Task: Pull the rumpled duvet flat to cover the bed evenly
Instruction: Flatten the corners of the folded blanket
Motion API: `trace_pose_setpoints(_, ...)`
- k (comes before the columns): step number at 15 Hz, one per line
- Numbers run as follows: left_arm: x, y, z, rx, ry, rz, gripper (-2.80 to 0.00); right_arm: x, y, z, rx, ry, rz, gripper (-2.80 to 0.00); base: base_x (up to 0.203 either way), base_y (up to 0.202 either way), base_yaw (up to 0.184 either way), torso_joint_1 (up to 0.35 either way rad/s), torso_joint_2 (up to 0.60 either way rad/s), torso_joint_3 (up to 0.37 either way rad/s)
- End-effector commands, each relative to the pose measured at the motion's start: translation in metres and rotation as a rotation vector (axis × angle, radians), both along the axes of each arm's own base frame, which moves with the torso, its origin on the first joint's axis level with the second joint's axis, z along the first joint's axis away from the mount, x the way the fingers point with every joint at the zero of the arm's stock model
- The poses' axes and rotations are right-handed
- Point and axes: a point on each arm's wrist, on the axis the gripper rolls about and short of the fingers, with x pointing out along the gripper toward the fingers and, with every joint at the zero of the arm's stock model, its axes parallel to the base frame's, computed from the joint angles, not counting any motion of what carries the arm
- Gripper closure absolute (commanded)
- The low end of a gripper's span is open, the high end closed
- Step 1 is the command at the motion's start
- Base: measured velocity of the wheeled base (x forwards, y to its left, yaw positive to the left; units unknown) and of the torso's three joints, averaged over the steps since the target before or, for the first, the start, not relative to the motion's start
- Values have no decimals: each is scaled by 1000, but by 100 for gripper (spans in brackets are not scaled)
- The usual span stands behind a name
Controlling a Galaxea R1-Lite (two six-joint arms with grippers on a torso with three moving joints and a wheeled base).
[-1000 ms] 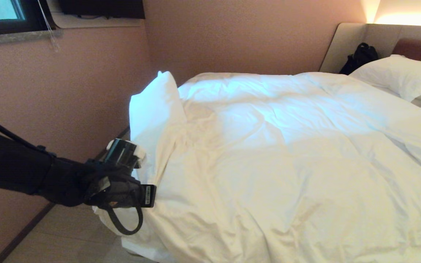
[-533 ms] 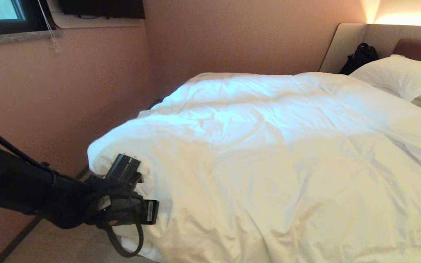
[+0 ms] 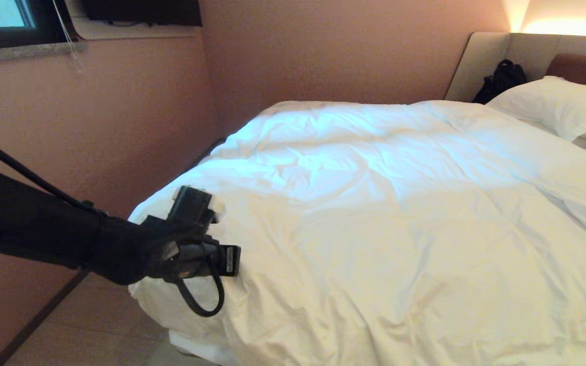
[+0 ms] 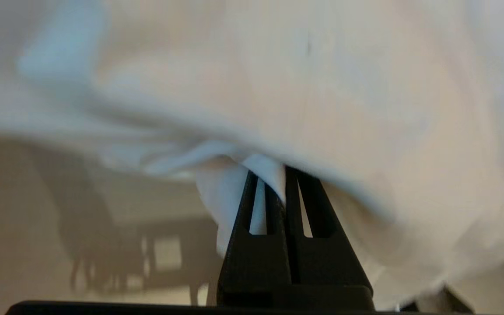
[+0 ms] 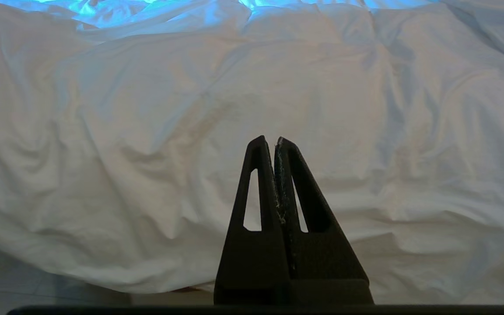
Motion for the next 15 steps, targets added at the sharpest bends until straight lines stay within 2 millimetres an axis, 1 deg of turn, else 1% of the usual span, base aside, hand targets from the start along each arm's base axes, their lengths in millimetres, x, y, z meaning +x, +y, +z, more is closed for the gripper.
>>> trace_pose_setpoints(1,18,-3,2,-6,-28,10,0,0,0,0,0,-1,1,0,0,0,0,0,0,0)
trace_pose_setpoints(2,21,-1,-7,12,-5,11,0,0,0,0,0,-1,1,0,0,0,0,0,0,0)
trace_pose_setpoints(3,26,6,-12,23,3,28,0,0,0,0,0,1,1,0,0,0,0,0,0,0)
trace_pose_setpoints(5,45,28,-13,15,-4,98,0,0,0,0,0,-1,-1,0,0,0,0,0,0,0)
trace_pose_setpoints(6,51,33,-14,9,-2,120,0,0,0,0,0,-1,1,0,0,0,0,0,0,0)
trace_pose_setpoints(10,71,41,-27,-10,16,190,0,0,0,0,0,1,1,0,0,0,0,0,0,0)
trace_pose_setpoints(12,83,56,-22,-23,-4,242,0,0,0,0,0,-1,1,0,0,0,0,0,0,0)
trace_pose_setpoints(15,88,61,-24,-28,28,268,0,0,0,0,0,-1,-1,0,0,0,0,0,0,0)
